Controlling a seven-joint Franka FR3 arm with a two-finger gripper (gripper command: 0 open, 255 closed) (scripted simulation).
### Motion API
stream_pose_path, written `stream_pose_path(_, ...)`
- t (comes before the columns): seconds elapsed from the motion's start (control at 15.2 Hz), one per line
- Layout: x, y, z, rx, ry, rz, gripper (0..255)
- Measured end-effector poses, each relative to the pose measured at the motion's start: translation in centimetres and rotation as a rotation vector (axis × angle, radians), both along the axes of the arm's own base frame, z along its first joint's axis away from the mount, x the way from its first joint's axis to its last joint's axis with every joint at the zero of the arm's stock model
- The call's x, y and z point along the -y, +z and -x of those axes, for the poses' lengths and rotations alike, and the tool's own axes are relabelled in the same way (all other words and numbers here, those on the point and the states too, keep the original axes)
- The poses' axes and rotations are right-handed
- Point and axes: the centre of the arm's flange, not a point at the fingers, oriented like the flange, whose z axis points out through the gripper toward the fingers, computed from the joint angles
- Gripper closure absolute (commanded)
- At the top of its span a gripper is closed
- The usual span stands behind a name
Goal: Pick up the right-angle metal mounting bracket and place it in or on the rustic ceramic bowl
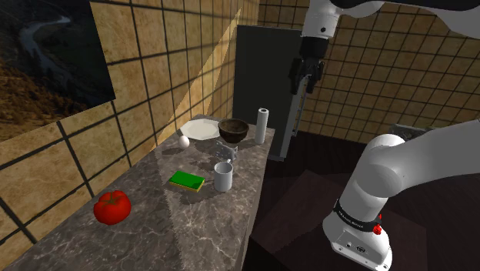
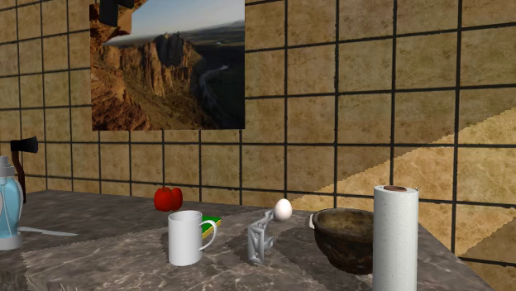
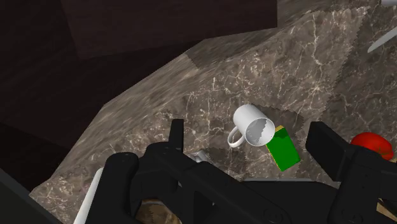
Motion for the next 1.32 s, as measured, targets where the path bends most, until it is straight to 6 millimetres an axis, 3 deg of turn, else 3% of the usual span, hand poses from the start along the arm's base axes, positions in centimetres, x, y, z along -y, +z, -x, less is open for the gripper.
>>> stream_pose_path(0.2,0.1,-1.2,-1.1,0.0,0.0,0.005,0)
stream_pose_path(1.32,-0.8,-18.3,-14.1,0.013,0.005,0.072,0)
